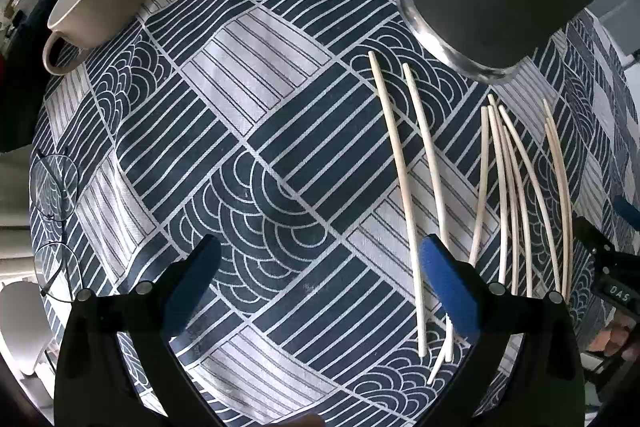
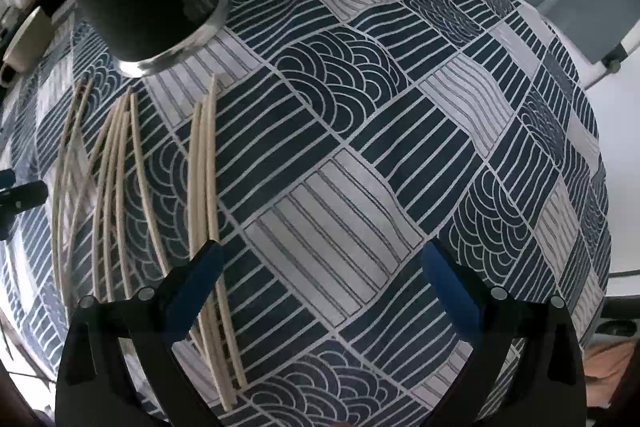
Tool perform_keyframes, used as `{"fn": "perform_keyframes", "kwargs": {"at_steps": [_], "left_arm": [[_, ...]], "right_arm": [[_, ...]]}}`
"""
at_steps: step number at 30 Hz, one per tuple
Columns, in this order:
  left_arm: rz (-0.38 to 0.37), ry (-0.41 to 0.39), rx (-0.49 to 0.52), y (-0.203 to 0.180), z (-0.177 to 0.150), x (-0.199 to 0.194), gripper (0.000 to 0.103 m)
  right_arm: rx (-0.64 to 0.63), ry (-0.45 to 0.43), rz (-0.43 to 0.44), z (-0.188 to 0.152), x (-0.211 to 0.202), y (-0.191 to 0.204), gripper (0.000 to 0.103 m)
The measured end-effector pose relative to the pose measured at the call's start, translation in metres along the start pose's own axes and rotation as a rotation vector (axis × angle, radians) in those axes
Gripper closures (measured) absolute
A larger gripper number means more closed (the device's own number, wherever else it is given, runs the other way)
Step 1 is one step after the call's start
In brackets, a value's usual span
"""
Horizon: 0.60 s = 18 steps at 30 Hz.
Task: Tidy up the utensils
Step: 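Lower both grippers toward the wooden sticks beside the black holder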
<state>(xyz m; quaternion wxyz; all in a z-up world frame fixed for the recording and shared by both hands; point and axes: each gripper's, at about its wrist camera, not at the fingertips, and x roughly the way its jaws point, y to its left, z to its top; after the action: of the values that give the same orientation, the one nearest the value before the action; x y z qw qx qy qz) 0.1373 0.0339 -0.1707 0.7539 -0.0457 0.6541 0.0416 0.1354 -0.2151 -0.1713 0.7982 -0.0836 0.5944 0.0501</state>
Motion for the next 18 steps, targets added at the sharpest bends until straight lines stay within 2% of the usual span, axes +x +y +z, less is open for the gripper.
{"fn": "perform_keyframes", "kwargs": {"at_steps": [4, 8, 15, 18], "left_arm": [[-0.019, 0.012, -0.01, -0.009, 0.007, 0.006, 0.006], [0.026, 0.023, -0.002, -0.017, 0.012, 0.021, 0.005], [0.024, -0.048, 0.009, -0.02, 0.012, 0.029, 0.004], [0.025, -0.055, 0.009, -0.022, 0.009, 0.03, 0.004]], "right_arm": [[0.013, 0.007, 0.015, 0.001, 0.005, -0.003, 0.008], [0.021, 0.0, 0.029, 0.004, 0.008, -0.002, 0.008], [0.059, -0.038, 0.078, -0.004, 0.01, -0.006, 0.007], [0.063, -0.027, 0.076, -0.002, 0.011, -0.008, 0.008]]}}
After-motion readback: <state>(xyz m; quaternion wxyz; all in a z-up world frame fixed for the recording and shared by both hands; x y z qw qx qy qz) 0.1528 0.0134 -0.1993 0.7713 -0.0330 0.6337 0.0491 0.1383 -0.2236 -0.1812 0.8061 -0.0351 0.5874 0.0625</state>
